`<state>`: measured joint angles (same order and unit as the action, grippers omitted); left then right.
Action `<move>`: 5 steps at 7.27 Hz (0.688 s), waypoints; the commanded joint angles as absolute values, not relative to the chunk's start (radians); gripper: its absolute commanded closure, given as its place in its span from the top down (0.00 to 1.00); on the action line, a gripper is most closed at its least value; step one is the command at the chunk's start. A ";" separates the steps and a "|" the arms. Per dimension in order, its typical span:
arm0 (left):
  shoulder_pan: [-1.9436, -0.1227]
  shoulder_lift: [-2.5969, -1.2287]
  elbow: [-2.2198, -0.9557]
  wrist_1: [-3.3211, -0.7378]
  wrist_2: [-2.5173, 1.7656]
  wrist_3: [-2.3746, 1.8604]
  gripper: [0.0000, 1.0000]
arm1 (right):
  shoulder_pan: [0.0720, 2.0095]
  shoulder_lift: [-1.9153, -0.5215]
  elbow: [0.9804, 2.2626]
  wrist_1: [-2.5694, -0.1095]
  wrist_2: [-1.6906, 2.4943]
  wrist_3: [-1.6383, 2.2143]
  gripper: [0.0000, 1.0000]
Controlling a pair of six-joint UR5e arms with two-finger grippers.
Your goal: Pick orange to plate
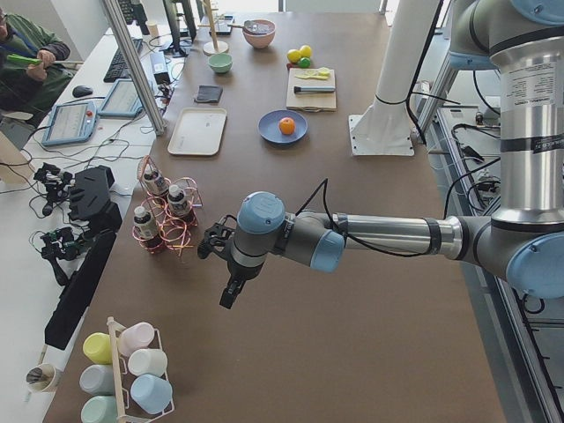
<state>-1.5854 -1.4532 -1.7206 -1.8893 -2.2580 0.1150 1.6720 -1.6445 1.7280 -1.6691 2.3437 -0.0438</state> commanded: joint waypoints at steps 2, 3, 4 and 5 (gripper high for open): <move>-1.586 -1.459 -1.717 -1.885 -2.258 0.115 0.98 | 1.672 -1.646 1.724 -1.671 2.347 -0.045 1.00; -1.586 -1.459 -1.717 -1.885 -2.257 0.115 0.98 | 1.672 -1.646 1.724 -1.671 2.347 -0.048 1.00; -1.586 -1.462 -1.715 -1.884 -2.258 0.115 0.98 | 1.672 -1.646 1.726 -1.669 2.345 -0.046 1.00; -1.586 -1.465 -1.715 -1.884 -2.258 0.115 0.98 | 1.672 -1.646 1.726 -1.670 2.345 -0.045 1.00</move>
<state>-1.5862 -1.4616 -1.7157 -1.8844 -2.2576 0.1151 1.6720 -1.6459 1.7252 -1.6699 2.3459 -0.0459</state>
